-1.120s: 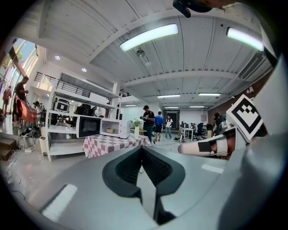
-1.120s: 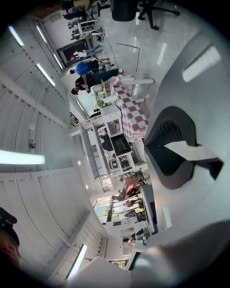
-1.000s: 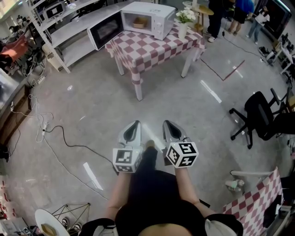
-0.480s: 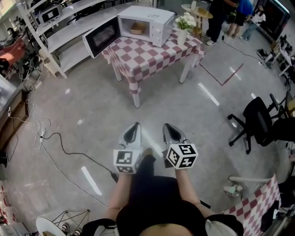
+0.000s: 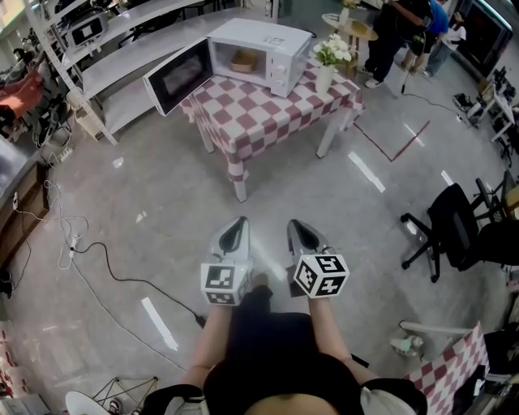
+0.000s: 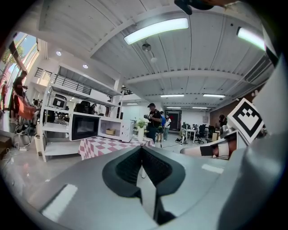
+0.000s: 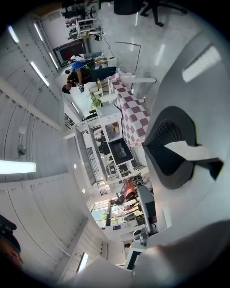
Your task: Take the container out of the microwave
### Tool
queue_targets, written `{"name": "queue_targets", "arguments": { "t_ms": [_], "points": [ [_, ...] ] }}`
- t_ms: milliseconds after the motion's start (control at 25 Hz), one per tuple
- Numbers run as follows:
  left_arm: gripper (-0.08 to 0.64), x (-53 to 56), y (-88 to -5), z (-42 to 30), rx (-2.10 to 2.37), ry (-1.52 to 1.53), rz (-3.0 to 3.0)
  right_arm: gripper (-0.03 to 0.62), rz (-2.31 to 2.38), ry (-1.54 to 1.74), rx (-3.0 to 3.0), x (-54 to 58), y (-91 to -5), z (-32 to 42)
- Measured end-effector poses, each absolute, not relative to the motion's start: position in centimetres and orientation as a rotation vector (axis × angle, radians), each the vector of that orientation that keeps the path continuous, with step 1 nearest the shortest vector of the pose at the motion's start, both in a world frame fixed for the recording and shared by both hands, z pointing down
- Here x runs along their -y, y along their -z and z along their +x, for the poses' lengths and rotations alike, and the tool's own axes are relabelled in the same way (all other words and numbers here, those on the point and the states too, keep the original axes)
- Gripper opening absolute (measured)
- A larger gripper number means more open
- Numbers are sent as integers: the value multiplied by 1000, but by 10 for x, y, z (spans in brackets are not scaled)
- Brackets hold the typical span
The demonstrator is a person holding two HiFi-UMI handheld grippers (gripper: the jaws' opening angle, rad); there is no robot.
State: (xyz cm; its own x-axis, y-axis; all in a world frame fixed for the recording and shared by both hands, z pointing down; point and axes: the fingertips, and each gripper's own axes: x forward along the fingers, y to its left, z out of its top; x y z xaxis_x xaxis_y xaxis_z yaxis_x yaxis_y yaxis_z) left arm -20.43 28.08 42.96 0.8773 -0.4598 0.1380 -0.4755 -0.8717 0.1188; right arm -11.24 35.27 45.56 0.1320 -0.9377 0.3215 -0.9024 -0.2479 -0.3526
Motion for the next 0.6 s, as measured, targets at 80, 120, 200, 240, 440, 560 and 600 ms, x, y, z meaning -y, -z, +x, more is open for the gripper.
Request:
{"name": "queue_targets", "arguments": {
  "t_ms": [80, 120, 200, 240, 440, 560, 600],
  "points": [
    [9, -272, -429, -200, 736, -154, 2897, 0, -2304, 746, -1885, -344, -455, -108],
    [9, -267, -429, -198, 739, -154, 2896, 0, -2305, 744, -1886, -340, -455, -105],
    [9, -260, -428, -194, 739, -156, 2899, 0, -2315, 738, -1888, -334, -454, -100],
    [9, -257, -428, -192, 738, -158, 2900, 0, -2322, 735, -1891, -331, -454, -98],
    [9, -242, -434, -181, 736, -160, 2898, 0, -2341, 728, -1903, -318, -458, -88],
    [9, -234, -438, -174, 728, -172, 2906, 0, -2346, 734, -1894, -310, -463, -81],
    [9, -231, -439, -172, 727, -178, 2910, 0, -2345, 737, -1894, -307, -465, -80]
  ]
}}
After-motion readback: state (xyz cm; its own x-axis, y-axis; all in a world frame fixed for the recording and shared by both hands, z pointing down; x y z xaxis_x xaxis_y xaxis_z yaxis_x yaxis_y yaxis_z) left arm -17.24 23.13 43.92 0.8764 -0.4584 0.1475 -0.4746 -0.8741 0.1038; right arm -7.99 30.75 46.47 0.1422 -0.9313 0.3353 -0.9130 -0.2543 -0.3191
